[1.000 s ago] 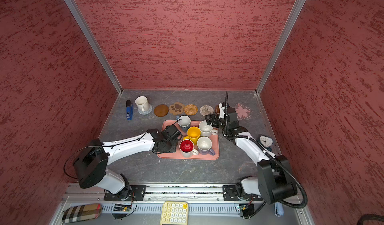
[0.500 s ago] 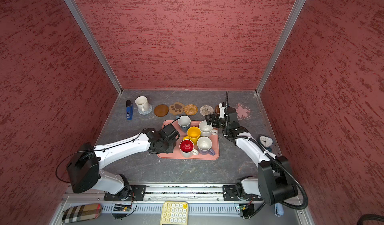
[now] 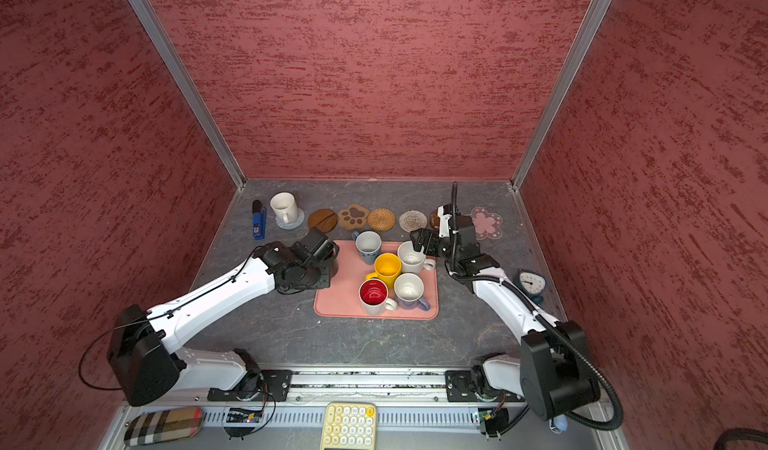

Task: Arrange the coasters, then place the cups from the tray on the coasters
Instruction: 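Carry the black mug to the round wooden coaster beside the white mug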

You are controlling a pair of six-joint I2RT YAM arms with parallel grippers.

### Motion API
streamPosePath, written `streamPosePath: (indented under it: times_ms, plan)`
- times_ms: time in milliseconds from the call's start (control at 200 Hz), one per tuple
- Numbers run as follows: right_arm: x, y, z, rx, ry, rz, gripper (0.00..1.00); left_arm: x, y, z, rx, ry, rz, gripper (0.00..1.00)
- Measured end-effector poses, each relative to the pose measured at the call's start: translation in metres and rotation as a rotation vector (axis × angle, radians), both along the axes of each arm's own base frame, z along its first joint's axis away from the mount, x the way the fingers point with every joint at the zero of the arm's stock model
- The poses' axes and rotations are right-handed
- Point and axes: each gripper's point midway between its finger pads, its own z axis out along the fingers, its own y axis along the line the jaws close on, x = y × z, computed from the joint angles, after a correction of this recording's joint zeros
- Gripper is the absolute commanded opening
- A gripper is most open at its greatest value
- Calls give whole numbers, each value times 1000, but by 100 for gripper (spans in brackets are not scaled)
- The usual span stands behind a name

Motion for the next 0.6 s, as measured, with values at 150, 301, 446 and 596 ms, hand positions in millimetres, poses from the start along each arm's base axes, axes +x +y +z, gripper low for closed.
streamPosePath:
  times_ms: [150, 301, 446, 596]
  plan:
    - [3, 3, -5, -2, 15, 6, 94, 22, 18, 15, -13, -34, 39, 0]
    - [14, 8, -6, -4, 28, 13, 94, 41, 33, 24, -20, -47, 65, 0]
    - [29, 13, -2, -5, 26, 17, 95, 65, 37, 19, -20, -32, 74, 0]
    - [47, 18, -2, -10, 27, 22, 96, 94, 36, 11, -28, -17, 77, 0]
